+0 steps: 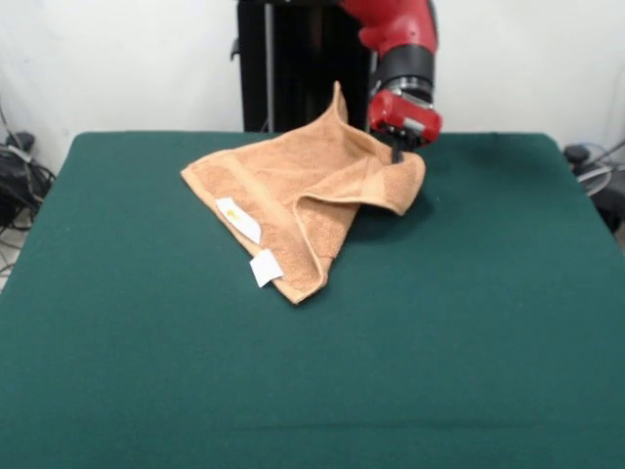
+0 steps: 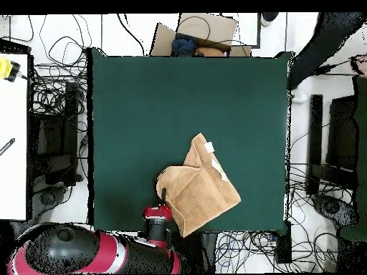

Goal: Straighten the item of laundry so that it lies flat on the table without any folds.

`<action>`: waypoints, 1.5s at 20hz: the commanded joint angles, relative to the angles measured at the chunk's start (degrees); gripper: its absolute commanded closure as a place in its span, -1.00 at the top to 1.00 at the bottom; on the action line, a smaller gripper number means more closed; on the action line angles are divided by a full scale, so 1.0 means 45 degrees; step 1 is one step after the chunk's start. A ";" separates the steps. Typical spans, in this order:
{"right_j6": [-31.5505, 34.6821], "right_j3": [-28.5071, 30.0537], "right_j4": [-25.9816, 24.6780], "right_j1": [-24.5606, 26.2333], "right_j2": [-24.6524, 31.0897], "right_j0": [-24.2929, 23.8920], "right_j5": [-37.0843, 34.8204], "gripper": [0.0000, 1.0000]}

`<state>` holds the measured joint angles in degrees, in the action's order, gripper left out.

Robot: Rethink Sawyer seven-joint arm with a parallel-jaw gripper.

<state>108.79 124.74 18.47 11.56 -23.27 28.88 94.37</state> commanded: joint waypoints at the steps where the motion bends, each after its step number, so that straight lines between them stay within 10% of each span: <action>1: 0.3945 0.1300 -0.0671 0.3374 0.1792 -0.0528 -0.1686 -1.00; 15: 0.3557 0.1239 0.0036 0.3917 0.2066 -0.0503 -0.1133 -1.00; 30: 0.3872 0.1278 -0.1794 0.3638 0.2094 -0.0971 -0.2065 -1.00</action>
<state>108.88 119.42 19.05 16.55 -23.30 26.98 98.05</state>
